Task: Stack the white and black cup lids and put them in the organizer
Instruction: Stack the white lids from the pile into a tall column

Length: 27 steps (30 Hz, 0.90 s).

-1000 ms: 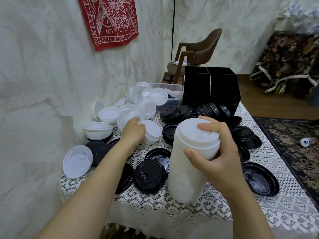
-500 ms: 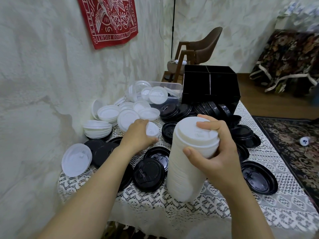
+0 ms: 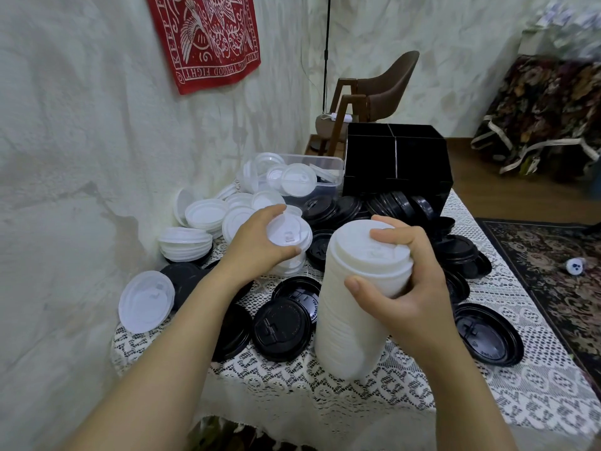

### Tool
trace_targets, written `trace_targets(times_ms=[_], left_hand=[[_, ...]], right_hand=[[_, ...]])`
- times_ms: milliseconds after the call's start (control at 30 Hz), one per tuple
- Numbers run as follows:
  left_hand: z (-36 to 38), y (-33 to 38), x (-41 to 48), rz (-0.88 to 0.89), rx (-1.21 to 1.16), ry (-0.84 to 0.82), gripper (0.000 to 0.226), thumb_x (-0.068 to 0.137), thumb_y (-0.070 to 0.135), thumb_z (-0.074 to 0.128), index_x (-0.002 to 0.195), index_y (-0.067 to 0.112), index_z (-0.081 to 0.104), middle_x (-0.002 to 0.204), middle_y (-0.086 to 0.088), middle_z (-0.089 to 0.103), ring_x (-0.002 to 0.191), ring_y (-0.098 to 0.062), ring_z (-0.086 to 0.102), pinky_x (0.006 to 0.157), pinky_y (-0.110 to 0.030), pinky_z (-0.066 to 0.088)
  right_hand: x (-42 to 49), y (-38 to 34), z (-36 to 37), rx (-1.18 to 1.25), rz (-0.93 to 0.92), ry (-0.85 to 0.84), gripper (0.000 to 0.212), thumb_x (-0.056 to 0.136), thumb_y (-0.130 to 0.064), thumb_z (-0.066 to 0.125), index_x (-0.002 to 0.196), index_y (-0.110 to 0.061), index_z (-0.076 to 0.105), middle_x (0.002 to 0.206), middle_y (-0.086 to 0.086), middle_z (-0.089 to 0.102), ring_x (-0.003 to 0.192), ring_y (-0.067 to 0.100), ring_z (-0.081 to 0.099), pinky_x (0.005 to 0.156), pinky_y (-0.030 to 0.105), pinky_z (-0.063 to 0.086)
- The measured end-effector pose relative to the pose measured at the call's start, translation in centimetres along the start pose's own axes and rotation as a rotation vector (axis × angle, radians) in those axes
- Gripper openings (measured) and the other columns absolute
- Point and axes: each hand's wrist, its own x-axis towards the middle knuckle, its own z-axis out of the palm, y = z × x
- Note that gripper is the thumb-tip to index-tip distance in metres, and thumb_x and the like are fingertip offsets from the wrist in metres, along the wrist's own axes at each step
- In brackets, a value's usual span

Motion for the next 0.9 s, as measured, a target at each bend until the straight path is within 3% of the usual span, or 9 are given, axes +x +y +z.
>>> trace_targets(times_ms=[100, 200, 300, 433, 567, 700, 900], left_hand=[[-0.8, 1.2, -0.4, 0.018, -0.091, 0.028, 0.076, 0.07, 0.02, 0.085, 0.136, 0.025, 0.048, 0.129, 0.01, 0.053, 0.119, -0.012, 0.051, 0.104, -0.032, 0.041], [-1.6, 2.8, -1.2, 0.079, -0.141, 0.058, 0.073, 0.071, 0.021, 0.084, 0.133, 0.029, 0.048, 0.126, 0.012, 0.054, 0.118, -0.009, 0.051, 0.102, -0.03, 0.042], [-1.9, 4.7, -2.4, 0.154, -0.201, 0.082, 0.072, 0.07, 0.023, 0.086, 0.13, 0.032, 0.049, 0.127, 0.011, 0.056, 0.121, -0.003, 0.051, 0.106, -0.03, 0.041], [-2.1, 7.4, -4.1, 0.23, -0.308, 0.094, 0.07, 0.06, 0.042, 0.08, 0.123, 0.036, 0.051, 0.123, 0.017, 0.058, 0.115, 0.003, 0.054, 0.1, -0.021, 0.044], [-2.1, 9.0, -5.6, 0.291, -0.376, 0.049, 0.063, 0.06, 0.049, 0.076, 0.118, 0.033, 0.057, 0.118, 0.015, 0.063, 0.113, 0.001, 0.057, 0.095, -0.019, 0.046], [-1.2, 9.7, -6.6, 0.336, -0.347, -0.056, 0.059, 0.063, 0.05, 0.075, 0.117, 0.029, 0.06, 0.12, 0.011, 0.063, 0.117, -0.008, 0.057, 0.099, -0.03, 0.047], [0.1, 9.9, -7.2, 0.349, -0.25, -0.138, 0.061, 0.064, 0.056, 0.07, 0.118, 0.03, 0.06, 0.122, 0.02, 0.057, 0.119, 0.003, 0.051, 0.099, -0.017, 0.042]], right_hand=[[0.0, 0.0, 0.0, -0.006, -0.003, -0.007, 0.045, 0.06, -0.042, 0.076, 0.101, -0.044, 0.056, 0.123, -0.027, 0.053, 0.12, 0.004, 0.052, 0.09, 0.014, 0.045], [0.0, 0.0, 0.0, -0.012, 0.001, -0.01, 0.046, 0.059, -0.043, 0.076, 0.101, -0.045, 0.056, 0.124, -0.027, 0.053, 0.121, 0.005, 0.052, 0.092, 0.018, 0.046], [0.1, 0.0, -0.1, -0.018, -0.004, -0.013, 0.049, 0.059, -0.043, 0.076, 0.104, -0.041, 0.056, 0.125, -0.026, 0.052, 0.121, 0.004, 0.051, 0.091, 0.014, 0.043], [-0.1, 0.0, -0.2, -0.021, 0.031, -0.015, 0.061, 0.057, -0.044, 0.077, 0.113, -0.039, 0.051, 0.122, -0.027, 0.054, 0.114, 0.003, 0.055, 0.085, 0.016, 0.048], [0.0, -0.1, -0.2, -0.007, 0.038, -0.011, 0.076, 0.056, -0.043, 0.078, 0.124, -0.036, 0.045, 0.115, -0.027, 0.056, 0.107, 0.004, 0.059, 0.081, 0.019, 0.052], [0.0, 0.1, -0.3, -0.007, 0.063, -0.019, 0.093, 0.056, -0.044, 0.081, 0.138, -0.033, 0.039, 0.126, -0.014, 0.057, 0.115, 0.011, 0.06, 0.091, 0.037, 0.054], [-0.2, 0.2, -0.3, -0.002, 0.103, -0.005, 0.089, 0.055, -0.046, 0.078, 0.134, -0.045, 0.038, 0.121, -0.024, 0.061, 0.115, 0.005, 0.06, 0.092, 0.033, 0.053]])
